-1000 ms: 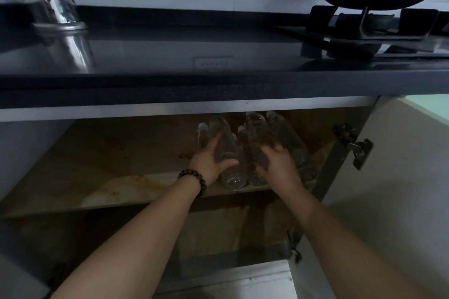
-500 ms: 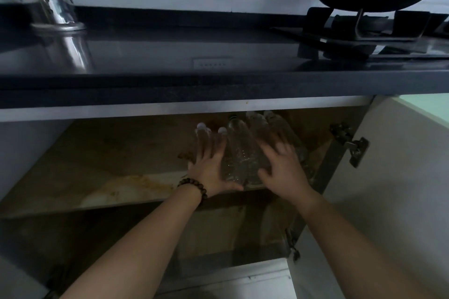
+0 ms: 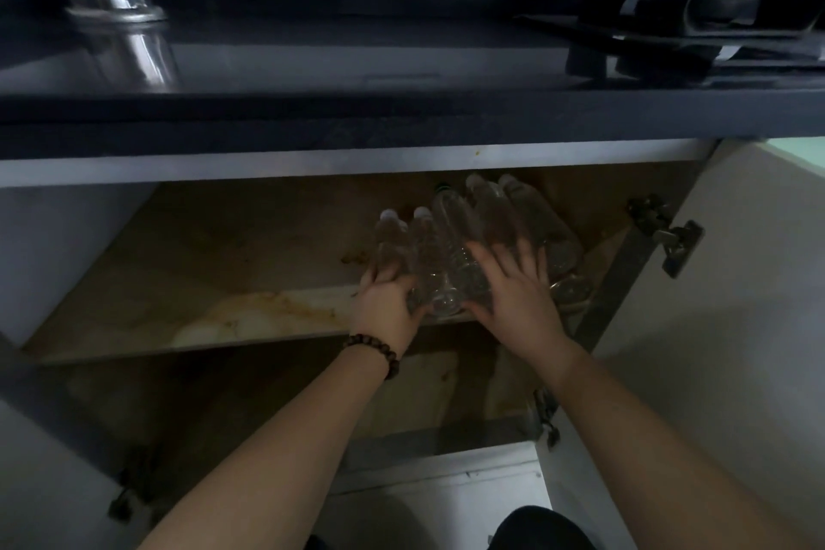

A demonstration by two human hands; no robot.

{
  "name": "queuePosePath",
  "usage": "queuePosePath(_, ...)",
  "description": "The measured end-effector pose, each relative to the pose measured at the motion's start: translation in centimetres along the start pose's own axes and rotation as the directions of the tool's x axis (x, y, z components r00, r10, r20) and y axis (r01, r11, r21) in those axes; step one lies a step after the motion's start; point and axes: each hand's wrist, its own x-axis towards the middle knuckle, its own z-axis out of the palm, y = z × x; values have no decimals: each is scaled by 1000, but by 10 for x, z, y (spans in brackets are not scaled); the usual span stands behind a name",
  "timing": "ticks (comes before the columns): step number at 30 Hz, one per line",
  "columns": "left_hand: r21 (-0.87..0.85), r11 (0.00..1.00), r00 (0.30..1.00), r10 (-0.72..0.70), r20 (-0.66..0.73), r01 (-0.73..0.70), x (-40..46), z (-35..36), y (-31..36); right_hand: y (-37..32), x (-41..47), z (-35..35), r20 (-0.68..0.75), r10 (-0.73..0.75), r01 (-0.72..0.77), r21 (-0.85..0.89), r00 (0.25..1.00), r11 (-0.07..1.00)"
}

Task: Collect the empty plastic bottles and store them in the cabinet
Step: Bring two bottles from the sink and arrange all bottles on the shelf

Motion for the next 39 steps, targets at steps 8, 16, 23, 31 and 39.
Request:
queuePosePath(8,-89,976,964,-180,195,201,5,-10,12,6,-41,19,-95,369,-328,296,924,897)
queuePosePath(16,3,968,950,-246,191,250,15,-2,15,11,-20,37,-76,510,-463,320,857,826)
queuePosePath(23,-13,970,959,-238,154,242,23,1,18,13,-12,45,-50,544,-504,313,837,805)
queuePosePath(31,246,964,981,-136,138,99,14,-3,19,2,-52,56,-18,490,-466,278,872,840)
queuePosePath(39,173,984,991,-58,123,36,12,0,24,6,-46,70,182,359,-394,224,916,892)
